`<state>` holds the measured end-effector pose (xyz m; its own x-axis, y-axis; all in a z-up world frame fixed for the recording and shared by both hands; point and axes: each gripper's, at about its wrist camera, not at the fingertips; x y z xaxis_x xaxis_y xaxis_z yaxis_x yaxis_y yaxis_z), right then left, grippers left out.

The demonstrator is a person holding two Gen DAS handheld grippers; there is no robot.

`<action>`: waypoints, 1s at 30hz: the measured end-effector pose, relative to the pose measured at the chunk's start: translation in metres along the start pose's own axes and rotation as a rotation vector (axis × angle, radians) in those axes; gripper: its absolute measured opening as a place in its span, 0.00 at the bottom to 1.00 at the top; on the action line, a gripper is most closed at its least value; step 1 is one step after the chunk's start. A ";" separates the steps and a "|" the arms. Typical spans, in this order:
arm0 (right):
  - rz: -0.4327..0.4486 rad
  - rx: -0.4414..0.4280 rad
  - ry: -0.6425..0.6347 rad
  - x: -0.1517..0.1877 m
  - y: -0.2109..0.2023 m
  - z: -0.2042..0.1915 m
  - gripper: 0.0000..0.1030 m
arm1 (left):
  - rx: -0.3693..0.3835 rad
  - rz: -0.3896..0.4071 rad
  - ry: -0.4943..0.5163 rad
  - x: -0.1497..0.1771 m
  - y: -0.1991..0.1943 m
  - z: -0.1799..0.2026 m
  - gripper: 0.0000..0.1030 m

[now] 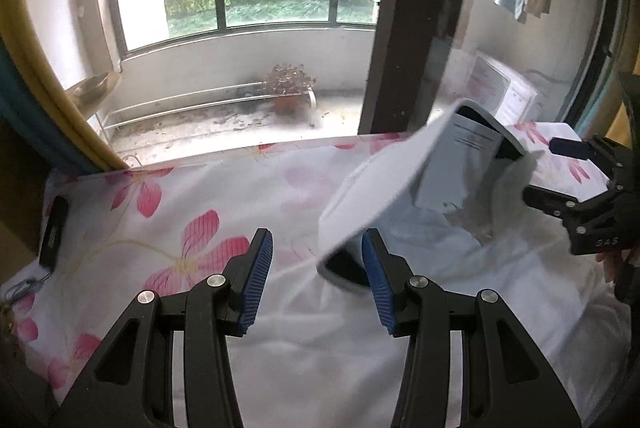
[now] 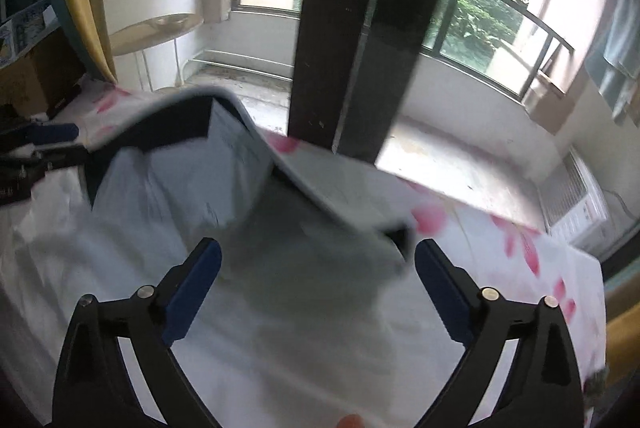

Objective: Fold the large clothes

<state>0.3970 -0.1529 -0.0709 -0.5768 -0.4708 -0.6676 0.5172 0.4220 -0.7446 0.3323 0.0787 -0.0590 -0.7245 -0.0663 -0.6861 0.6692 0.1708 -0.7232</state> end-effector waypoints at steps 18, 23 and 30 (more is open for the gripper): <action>-0.051 0.093 0.134 -0.029 0.070 0.040 0.96 | -0.062 -0.083 -0.053 0.004 0.044 -0.016 0.49; -0.072 0.184 0.162 -0.005 0.064 0.063 0.96 | -0.083 -0.102 -0.057 0.009 0.051 -0.018 0.49; -0.081 0.151 0.159 0.009 0.045 0.074 0.96 | -0.048 -0.109 -0.031 0.002 0.043 -0.021 0.49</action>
Point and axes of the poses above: each gripper's, at about its wrist camera, not at the fingertips, and y roughly the way its jaws point, z to its right, x to its underside, and after that the axes turned 10 degrees about -x, right-handed
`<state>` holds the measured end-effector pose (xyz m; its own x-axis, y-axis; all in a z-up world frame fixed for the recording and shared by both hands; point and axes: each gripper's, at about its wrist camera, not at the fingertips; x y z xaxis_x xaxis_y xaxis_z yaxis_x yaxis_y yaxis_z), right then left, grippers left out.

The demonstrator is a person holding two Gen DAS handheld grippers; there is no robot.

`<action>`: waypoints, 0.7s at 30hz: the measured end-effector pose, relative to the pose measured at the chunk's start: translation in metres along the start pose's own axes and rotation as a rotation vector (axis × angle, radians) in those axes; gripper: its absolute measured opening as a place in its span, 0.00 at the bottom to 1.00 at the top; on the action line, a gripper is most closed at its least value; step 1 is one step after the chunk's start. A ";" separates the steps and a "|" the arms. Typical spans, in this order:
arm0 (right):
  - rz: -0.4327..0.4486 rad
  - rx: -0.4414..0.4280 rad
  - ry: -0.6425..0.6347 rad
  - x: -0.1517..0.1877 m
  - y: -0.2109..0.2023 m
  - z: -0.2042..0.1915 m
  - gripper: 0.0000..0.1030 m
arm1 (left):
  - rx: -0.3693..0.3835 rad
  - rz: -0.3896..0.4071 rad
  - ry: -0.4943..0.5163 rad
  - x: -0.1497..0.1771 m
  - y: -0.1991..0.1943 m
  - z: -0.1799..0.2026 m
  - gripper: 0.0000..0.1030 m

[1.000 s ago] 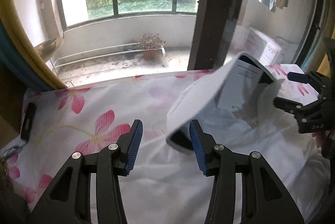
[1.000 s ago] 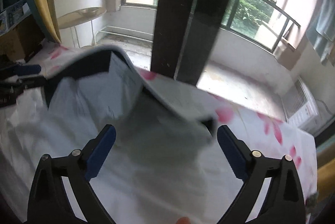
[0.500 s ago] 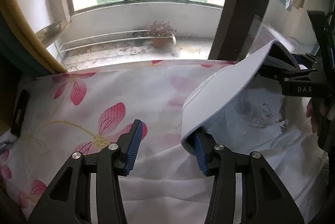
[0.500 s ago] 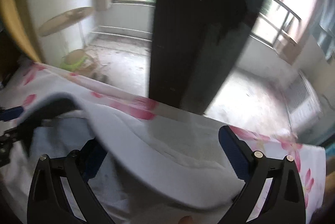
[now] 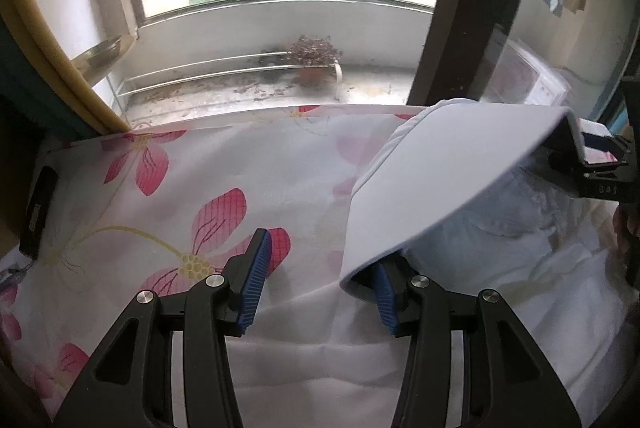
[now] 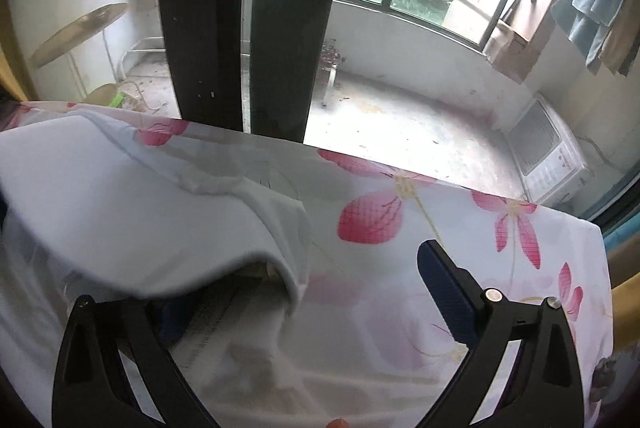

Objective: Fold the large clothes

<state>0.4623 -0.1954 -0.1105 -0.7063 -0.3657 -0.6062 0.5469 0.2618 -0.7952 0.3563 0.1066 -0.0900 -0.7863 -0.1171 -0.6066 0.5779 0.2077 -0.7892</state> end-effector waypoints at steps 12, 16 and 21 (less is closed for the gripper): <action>0.094 -0.148 -0.011 -0.005 -0.063 0.031 0.96 | 0.155 0.081 0.036 -0.005 -0.049 -0.022 0.50; 0.096 -0.264 0.013 -0.029 -0.036 0.039 0.96 | 0.180 0.093 -0.034 -0.018 -0.040 -0.019 0.51; -0.037 -0.462 0.048 -0.040 0.016 0.035 0.78 | 0.211 0.056 -0.108 -0.030 -0.012 -0.012 0.52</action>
Point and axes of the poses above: each gripper's, at about its wrist camera, not at the fingertips, and y roughly the way its jaws point, z to its right, x to its underside, and after that the axes turned 10 degrees about -x, right-handed
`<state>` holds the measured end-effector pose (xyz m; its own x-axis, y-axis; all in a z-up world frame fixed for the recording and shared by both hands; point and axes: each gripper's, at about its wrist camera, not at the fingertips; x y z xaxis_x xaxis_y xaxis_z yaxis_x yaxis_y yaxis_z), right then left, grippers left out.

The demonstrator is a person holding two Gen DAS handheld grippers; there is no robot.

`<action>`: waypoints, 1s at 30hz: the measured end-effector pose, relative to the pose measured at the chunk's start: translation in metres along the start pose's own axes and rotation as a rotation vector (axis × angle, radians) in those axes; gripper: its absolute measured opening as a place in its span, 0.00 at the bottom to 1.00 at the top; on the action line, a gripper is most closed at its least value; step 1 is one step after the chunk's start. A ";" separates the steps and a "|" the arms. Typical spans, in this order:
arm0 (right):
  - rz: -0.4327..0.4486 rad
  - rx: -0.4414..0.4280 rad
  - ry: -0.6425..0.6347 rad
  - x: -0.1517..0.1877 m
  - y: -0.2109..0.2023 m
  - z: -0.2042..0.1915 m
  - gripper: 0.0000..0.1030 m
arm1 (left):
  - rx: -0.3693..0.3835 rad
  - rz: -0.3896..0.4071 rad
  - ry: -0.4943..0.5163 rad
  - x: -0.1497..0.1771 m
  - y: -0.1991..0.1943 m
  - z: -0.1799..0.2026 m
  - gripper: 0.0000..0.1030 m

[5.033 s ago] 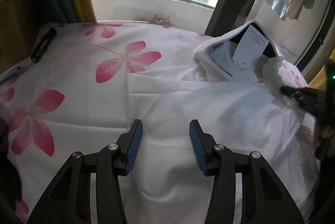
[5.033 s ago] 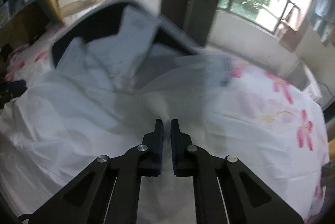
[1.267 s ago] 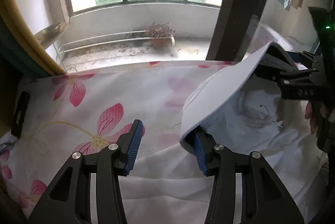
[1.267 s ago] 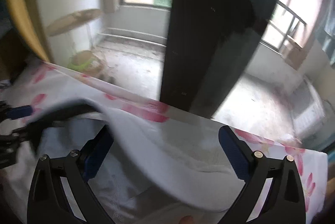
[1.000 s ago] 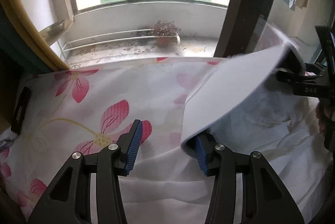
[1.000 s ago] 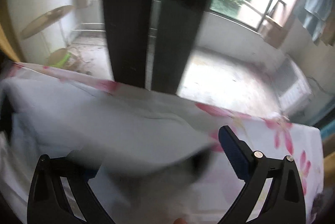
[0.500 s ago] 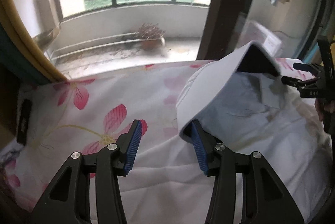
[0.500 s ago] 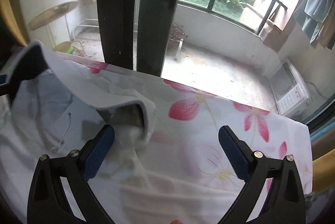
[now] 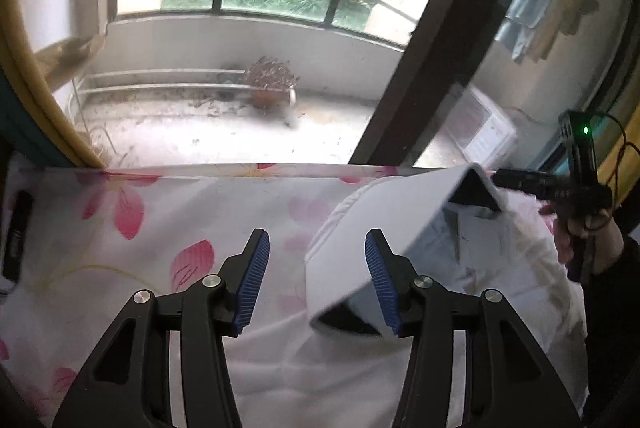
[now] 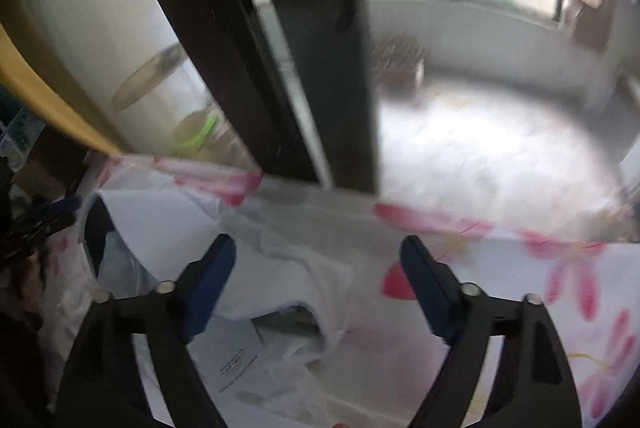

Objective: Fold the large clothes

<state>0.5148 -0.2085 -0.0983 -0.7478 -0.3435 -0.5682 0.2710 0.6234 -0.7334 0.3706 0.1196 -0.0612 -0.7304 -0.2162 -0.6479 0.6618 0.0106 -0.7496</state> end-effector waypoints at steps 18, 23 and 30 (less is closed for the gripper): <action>-0.073 -0.023 -0.159 0.068 -0.024 -0.027 0.23 | 0.029 -0.150 0.254 0.022 0.047 0.027 0.67; -0.114 -0.075 -0.140 0.079 -0.029 -0.021 0.33 | 0.070 -0.150 0.303 0.019 0.048 0.029 0.60; -0.195 -0.258 -0.050 0.063 -0.014 0.009 0.62 | 0.133 -0.116 0.344 0.011 0.036 0.031 0.10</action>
Point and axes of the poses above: each gripper's, at about its wrist camera, not at the fingertips, and y roughly the way its jaws point, z to its right, x to its underside, and after that the axes turned 10 degrees about -x, right-handed
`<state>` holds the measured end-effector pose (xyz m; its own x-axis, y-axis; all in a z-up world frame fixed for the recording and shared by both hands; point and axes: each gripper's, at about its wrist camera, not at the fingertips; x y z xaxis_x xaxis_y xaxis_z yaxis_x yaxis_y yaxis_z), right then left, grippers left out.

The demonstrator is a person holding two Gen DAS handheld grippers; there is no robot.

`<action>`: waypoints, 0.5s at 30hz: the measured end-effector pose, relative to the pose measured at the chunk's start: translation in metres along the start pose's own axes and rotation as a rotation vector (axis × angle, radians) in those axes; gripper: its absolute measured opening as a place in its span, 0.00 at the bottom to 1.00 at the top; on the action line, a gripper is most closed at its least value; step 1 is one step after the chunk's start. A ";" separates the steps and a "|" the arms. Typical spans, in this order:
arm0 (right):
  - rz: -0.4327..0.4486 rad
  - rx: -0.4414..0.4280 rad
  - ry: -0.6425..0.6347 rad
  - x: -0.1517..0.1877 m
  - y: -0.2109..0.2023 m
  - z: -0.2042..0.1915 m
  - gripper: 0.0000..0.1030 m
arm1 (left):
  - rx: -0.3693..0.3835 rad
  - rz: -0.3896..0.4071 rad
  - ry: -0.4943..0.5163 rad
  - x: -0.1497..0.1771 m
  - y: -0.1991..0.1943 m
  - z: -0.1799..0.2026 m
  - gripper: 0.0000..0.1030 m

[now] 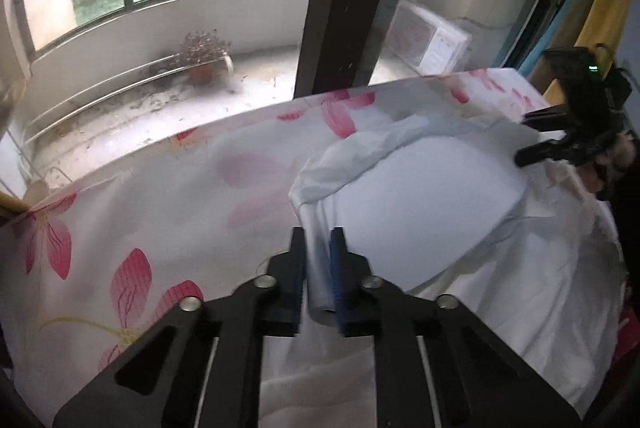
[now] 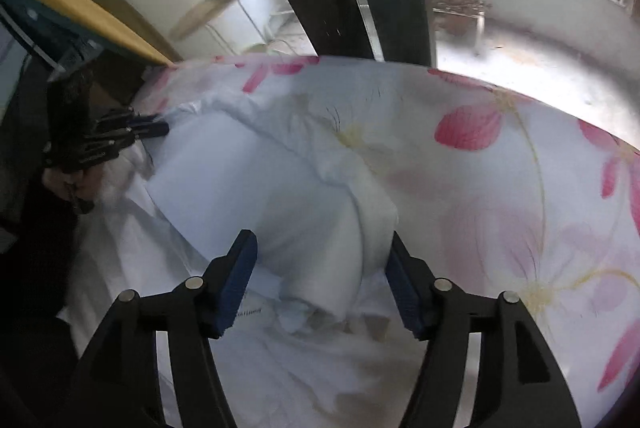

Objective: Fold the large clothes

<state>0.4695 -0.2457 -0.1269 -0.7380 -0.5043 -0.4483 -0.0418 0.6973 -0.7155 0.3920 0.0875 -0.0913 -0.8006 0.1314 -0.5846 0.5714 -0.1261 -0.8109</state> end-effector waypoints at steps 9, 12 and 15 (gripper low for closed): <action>0.005 0.010 -0.116 -0.012 0.012 -0.024 0.14 | 0.020 0.076 -0.006 -0.008 -0.020 -0.006 0.10; 0.093 0.188 -0.230 -0.020 -0.005 -0.050 0.13 | 0.026 0.131 0.001 -0.012 -0.029 -0.003 0.10; 0.178 0.335 -0.363 -0.024 -0.017 -0.076 0.13 | -0.015 0.177 0.025 -0.018 -0.035 0.007 0.10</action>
<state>0.4366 -0.2071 -0.0635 -0.4311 -0.5782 -0.6927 0.3244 0.6170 -0.7170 0.3850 0.0831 -0.0524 -0.6829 0.1331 -0.7183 0.7055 -0.1351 -0.6957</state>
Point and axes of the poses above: each gripper's, at about its wrist camera, not at the fingertips, and y roughly the way its jaws point, z to its right, x to its underside, and after that the axes turned 10 degrees about -x, right-handed
